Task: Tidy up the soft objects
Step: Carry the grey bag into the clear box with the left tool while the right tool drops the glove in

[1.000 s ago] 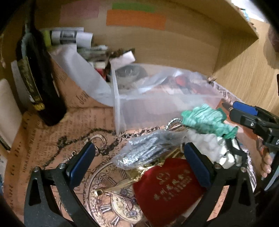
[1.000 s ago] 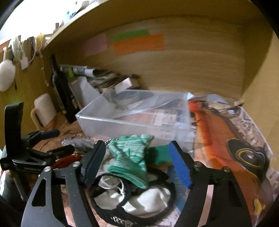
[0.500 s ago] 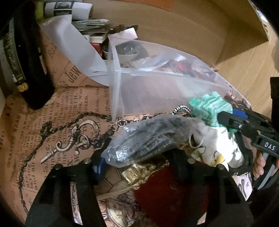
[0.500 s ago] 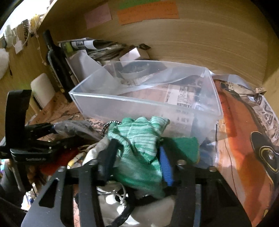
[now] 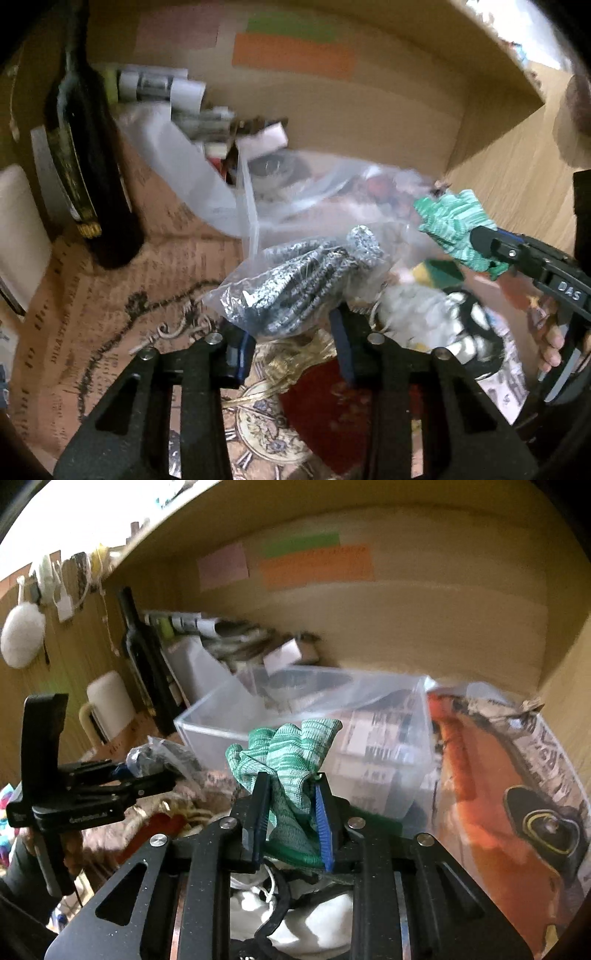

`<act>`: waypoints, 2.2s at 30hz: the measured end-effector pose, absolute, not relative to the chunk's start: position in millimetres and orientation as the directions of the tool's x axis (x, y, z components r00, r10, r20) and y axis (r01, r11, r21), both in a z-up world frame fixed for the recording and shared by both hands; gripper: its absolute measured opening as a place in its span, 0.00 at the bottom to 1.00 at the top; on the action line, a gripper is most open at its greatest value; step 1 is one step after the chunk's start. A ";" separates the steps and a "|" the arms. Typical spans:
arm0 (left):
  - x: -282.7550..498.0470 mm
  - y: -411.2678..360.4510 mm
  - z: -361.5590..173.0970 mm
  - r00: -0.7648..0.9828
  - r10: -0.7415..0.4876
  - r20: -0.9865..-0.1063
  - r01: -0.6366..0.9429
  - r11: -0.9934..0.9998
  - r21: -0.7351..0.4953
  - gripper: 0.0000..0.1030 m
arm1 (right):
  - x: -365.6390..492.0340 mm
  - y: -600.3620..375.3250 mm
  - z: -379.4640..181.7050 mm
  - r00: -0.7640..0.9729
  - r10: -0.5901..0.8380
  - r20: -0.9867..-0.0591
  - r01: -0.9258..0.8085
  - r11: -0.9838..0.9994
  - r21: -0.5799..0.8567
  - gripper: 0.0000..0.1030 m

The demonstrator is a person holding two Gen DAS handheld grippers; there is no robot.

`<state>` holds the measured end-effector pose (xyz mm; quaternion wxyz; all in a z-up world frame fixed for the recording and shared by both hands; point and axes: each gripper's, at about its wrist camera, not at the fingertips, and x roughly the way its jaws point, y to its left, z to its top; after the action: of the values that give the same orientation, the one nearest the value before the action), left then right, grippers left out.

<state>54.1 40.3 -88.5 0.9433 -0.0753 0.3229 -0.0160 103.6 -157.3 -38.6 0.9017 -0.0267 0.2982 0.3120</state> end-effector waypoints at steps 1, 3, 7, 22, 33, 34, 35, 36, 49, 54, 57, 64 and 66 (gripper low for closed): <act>52.5 39.4 -83.5 0.801 -0.078 -0.593 -0.016 0.989 -0.150 0.35 | 103.5 -158.7 -34.9 0.639 0.546 -0.542 -0.575 0.807 0.136 0.20; 48.7 37.8 -71.1 0.823 -0.079 -0.562 -0.007 0.989 -0.148 0.35 | 103.3 -161.2 -28.2 0.657 0.546 -0.521 -0.568 0.812 0.134 0.20; 54.0 36.3 -49.1 0.854 -0.087 -0.514 0.008 0.988 -0.154 0.35 | 105.9 -166.3 -14.3 0.691 0.542 -0.478 -0.553 0.823 0.134 0.20; 136.8 32.0 -31.7 0.823 -0.072 -0.564 0.013 0.994 -0.109 0.36 | 152.4 -157.6 6.8 0.741 0.488 -0.462 -0.517 0.853 0.071 0.20; 206.5 21.3 -72.2 0.673 -0.085 -0.735 0.046 0.996 -0.073 0.36 | 206.2 -140.7 -32.3 0.636 0.454 -0.624 -0.514 0.852 0.097 0.21; 209.1 20.4 -74.6 0.665 -0.083 -0.742 0.047 0.996 -0.070 0.36 | 209.2 -139.1 -35.9 0.629 0.448 -0.636 -0.513 0.853 0.094 0.21; 213.6 19.5 -78.4 0.656 -0.081 -0.751 0.049 0.997 -0.064 0.36 | 211.8 -137.6 -39.6 0.623 0.440 -0.647 -0.511 0.855 0.090 0.21; 217.5 18.0 -82.0 0.647 -0.075 -0.759 0.052 0.997 -0.055 0.36 | 214.3 -135.8 -42.9 0.616 0.435 -0.656 -0.510 0.856 0.088 0.21; 224.0 8.8 -84.1 0.664 -0.061 -0.745 0.063 0.998 -0.026 0.62 | 226.8 -130.1 -63.2 0.600 0.383 -0.702 -0.495 0.868 0.051 0.26; 209.1 10.5 -67.2 0.705 -0.067 -0.706 0.061 0.998 -0.034 0.63 | 218.4 -132.3 -50.9 0.616 0.394 -0.682 -0.500 0.864 0.048 0.28; 193.6 12.8 -53.2 0.741 -0.062 -0.668 0.057 0.998 -0.030 0.68 | 208.4 -135.2 -38.2 0.643 0.403 -0.651 -0.502 0.864 0.038 0.34; 154.9 17.5 -31.3 0.793 -0.066 -0.606 0.058 0.998 -0.034 0.84 | 169.9 -149.0 -8.5 0.713 0.420 -0.562 -0.506 0.863 0.004 0.53; 142.0 18.4 -30.6 0.800 -0.063 -0.596 0.054 0.998 -0.034 0.87 | 159.7 -153.1 -4.9 0.721 0.426 -0.546 -0.507 0.862 0.003 0.57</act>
<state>142.0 18.4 -30.6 0.9487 -0.0078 0.3146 -0.0308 159.7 -153.1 -4.9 0.9248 -0.0737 0.2751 0.2524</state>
